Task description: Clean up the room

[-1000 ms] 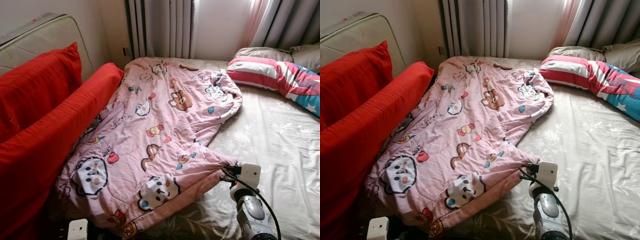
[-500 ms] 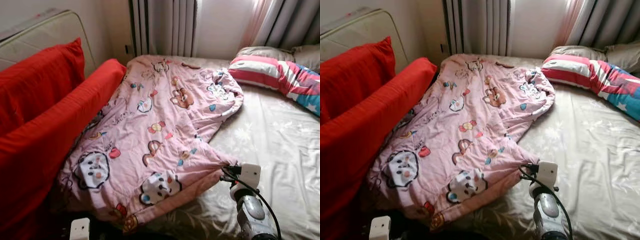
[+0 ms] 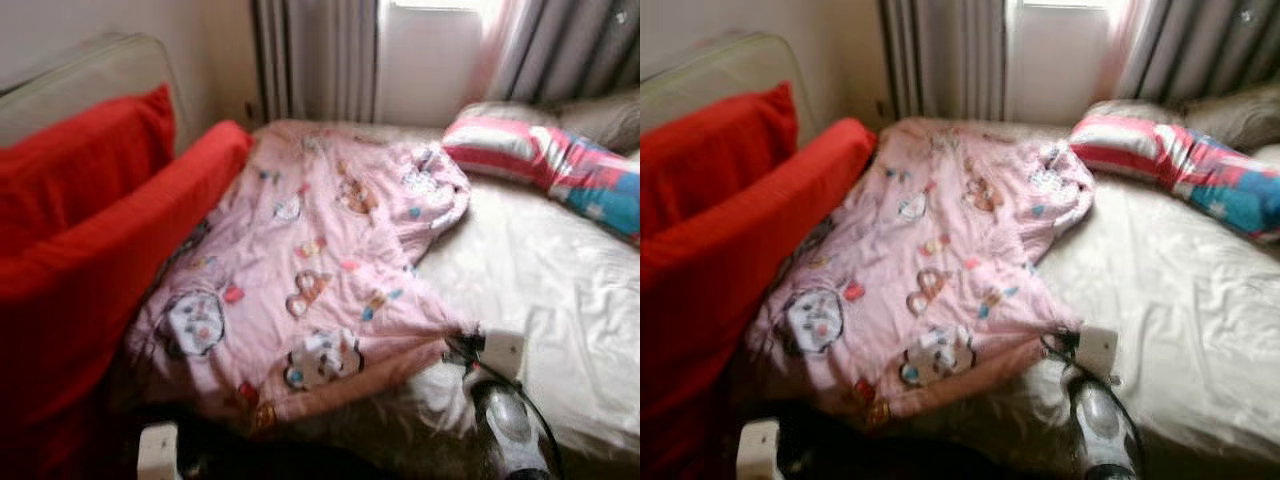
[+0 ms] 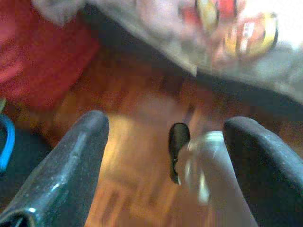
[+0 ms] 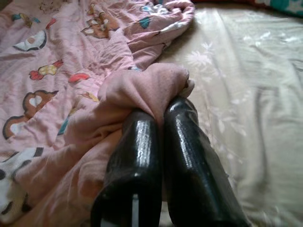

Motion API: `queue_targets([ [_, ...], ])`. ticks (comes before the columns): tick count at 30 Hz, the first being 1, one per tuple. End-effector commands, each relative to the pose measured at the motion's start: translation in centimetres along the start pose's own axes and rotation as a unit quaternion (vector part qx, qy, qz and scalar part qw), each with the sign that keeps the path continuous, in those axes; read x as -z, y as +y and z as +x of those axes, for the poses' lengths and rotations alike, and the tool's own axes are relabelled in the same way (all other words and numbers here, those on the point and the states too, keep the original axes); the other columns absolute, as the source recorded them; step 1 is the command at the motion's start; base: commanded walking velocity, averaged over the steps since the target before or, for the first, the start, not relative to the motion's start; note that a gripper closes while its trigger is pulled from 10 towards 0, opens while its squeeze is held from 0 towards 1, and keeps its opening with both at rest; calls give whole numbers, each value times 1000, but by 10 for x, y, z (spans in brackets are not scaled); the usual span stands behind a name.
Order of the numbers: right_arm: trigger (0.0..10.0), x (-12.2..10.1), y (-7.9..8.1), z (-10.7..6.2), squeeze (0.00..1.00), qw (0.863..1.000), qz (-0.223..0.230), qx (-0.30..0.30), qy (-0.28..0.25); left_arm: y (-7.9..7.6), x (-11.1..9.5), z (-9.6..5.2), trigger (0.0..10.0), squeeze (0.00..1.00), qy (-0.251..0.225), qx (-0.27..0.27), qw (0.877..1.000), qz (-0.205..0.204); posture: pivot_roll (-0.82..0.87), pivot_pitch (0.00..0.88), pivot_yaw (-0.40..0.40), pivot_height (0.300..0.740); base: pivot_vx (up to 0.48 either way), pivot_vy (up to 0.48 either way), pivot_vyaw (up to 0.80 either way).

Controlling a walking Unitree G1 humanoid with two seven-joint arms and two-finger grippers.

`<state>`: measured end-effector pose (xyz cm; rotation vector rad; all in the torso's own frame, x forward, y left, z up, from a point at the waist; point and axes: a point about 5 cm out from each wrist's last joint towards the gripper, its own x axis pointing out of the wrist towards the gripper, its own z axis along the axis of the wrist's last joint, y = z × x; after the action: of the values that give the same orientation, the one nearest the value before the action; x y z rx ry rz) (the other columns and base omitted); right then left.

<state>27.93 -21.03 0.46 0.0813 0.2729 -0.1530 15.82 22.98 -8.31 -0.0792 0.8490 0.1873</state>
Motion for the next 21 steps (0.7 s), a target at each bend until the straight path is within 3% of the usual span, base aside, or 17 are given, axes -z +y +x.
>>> queue_targets([
  [1, 10000, -3, 0, 1, 0, 1000, 3, 6, -9, 4, -10, 2, 10000, 0, -13, -2, 1000, 13, -1, 0, 17, 740, -270, 0, 0],
  [21, 10000, -11, -11, 0, 0, 998, 1, 53, -42, 7, -11, 2, 10000, 0, -13, -4, 1000, 14, 2, 0, 24, 740, -273, 0, 0],
])
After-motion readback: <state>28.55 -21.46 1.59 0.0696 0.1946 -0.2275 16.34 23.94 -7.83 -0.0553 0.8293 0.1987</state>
